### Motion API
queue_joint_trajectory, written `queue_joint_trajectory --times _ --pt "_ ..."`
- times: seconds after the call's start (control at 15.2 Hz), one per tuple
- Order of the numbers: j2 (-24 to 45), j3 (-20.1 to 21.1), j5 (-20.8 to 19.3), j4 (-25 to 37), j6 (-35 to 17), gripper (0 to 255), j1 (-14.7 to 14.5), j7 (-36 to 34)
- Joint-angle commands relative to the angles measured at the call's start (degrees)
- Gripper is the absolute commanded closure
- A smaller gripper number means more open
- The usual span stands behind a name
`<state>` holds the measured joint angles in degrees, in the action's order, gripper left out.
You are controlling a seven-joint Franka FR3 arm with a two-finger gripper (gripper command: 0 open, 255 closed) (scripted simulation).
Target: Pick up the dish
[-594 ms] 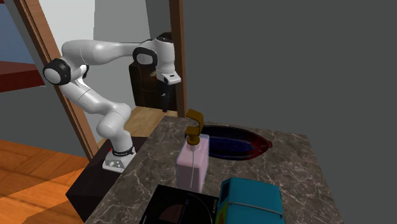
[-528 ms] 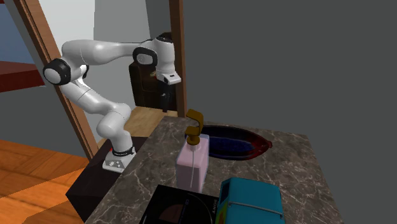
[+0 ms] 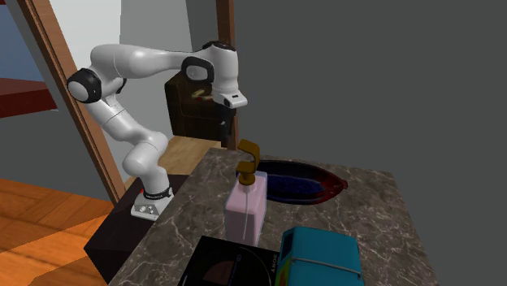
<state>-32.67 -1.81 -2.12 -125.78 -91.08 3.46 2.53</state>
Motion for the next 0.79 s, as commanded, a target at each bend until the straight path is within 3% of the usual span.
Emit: queue_joint_trajectory --times 0.0,0.73 --pt "3.54 -1.1 -1.05 3.61 -0.43 0 0.5 1.61" --pt "23.85 -6.3 -3.41 28.03 0.75 0 2.69 10.14"
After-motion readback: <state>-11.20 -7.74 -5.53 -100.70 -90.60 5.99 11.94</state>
